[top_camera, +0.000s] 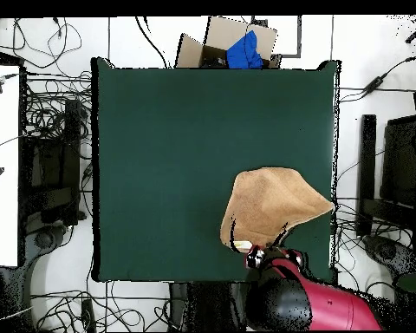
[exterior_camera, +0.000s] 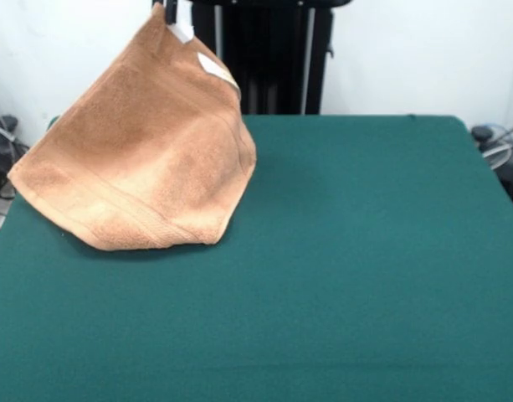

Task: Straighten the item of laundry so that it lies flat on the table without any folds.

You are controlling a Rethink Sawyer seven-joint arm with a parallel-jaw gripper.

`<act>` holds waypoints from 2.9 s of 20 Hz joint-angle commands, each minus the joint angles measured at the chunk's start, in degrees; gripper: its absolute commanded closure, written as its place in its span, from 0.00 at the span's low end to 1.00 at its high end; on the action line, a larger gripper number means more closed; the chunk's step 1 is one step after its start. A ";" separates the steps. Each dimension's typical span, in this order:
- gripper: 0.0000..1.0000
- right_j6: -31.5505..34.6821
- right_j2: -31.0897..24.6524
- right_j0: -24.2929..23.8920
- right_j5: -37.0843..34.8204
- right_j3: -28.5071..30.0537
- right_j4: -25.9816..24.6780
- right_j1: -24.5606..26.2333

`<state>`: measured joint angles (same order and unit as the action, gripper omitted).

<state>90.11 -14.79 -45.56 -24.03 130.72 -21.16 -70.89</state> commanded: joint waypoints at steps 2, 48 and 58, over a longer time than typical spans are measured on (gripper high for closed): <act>1.00 -5.82 -6.50 -1.05 -6.86 3.44 4.06 -1.71; 1.00 0.82 -6.24 7.53 -13.22 -6.81 3.27 1.14; 1.00 2.71 -5.69 9.87 -9.71 -8.36 1.08 2.41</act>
<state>90.11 -19.58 -37.99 -32.32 123.80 -17.99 -70.32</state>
